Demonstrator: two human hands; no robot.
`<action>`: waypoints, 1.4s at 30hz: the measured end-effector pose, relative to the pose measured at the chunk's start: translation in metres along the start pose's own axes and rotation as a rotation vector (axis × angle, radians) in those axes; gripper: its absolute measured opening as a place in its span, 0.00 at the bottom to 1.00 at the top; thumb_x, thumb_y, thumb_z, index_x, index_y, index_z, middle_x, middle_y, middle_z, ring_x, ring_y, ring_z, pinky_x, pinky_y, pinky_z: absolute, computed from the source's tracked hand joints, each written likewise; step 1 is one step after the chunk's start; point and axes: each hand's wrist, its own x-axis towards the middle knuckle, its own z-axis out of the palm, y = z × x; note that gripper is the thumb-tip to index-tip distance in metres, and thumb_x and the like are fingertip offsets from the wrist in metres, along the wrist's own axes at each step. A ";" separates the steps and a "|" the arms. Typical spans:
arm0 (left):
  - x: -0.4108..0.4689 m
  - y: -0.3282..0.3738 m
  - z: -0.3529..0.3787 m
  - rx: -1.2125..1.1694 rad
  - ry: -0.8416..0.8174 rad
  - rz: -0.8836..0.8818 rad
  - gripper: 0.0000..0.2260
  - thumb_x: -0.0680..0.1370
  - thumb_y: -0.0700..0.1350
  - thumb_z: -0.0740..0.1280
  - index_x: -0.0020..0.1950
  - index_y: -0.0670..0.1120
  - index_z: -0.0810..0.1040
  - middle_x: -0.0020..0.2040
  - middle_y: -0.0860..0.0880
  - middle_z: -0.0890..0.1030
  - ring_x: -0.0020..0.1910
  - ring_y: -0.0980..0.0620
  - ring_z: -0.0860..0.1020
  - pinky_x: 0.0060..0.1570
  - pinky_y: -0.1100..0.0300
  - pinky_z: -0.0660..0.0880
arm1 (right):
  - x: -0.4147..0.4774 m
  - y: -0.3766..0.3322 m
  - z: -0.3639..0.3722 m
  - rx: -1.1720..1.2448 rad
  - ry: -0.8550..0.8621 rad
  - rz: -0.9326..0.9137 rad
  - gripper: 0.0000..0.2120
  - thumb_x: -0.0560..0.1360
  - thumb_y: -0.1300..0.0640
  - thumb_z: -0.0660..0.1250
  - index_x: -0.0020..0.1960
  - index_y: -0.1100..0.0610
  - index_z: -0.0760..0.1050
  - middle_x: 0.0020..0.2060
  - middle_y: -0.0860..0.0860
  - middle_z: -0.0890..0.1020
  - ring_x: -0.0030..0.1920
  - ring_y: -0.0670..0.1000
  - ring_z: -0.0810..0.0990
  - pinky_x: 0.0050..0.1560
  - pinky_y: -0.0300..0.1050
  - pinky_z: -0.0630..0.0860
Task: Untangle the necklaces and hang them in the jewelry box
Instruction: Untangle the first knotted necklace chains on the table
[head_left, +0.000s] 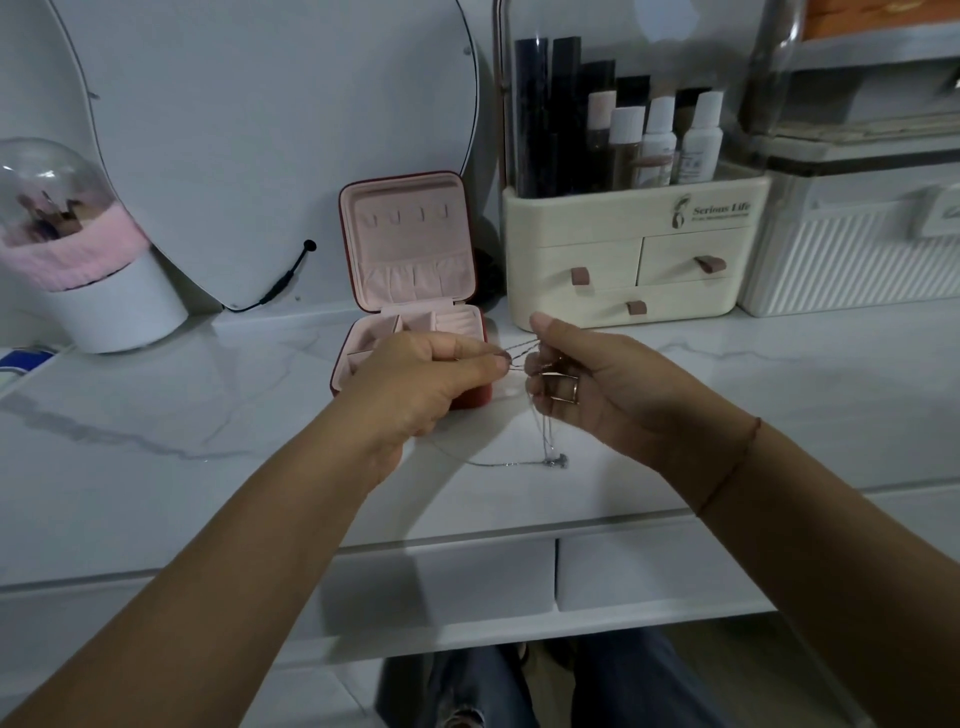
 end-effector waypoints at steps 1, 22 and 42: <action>0.000 0.000 0.000 -0.011 0.001 0.004 0.08 0.72 0.48 0.72 0.48 0.48 0.84 0.19 0.58 0.67 0.23 0.57 0.61 0.19 0.69 0.57 | 0.000 0.001 0.001 0.049 -0.007 0.016 0.14 0.75 0.53 0.67 0.34 0.58 0.70 0.33 0.53 0.75 0.32 0.49 0.76 0.41 0.42 0.76; 0.005 -0.009 0.006 -0.695 -0.218 -0.090 0.09 0.67 0.46 0.66 0.36 0.50 0.65 0.21 0.54 0.59 0.18 0.59 0.54 0.18 0.66 0.49 | -0.002 0.006 -0.008 0.156 -0.087 0.126 0.09 0.71 0.51 0.67 0.37 0.55 0.74 0.34 0.48 0.77 0.23 0.43 0.59 0.25 0.33 0.51; 0.004 -0.015 0.006 -0.340 -0.086 -0.175 0.07 0.75 0.46 0.68 0.38 0.49 0.75 0.21 0.54 0.58 0.18 0.58 0.53 0.19 0.69 0.50 | -0.004 0.008 -0.006 0.200 -0.190 0.039 0.13 0.72 0.57 0.63 0.55 0.59 0.76 0.19 0.47 0.66 0.17 0.43 0.57 0.18 0.34 0.52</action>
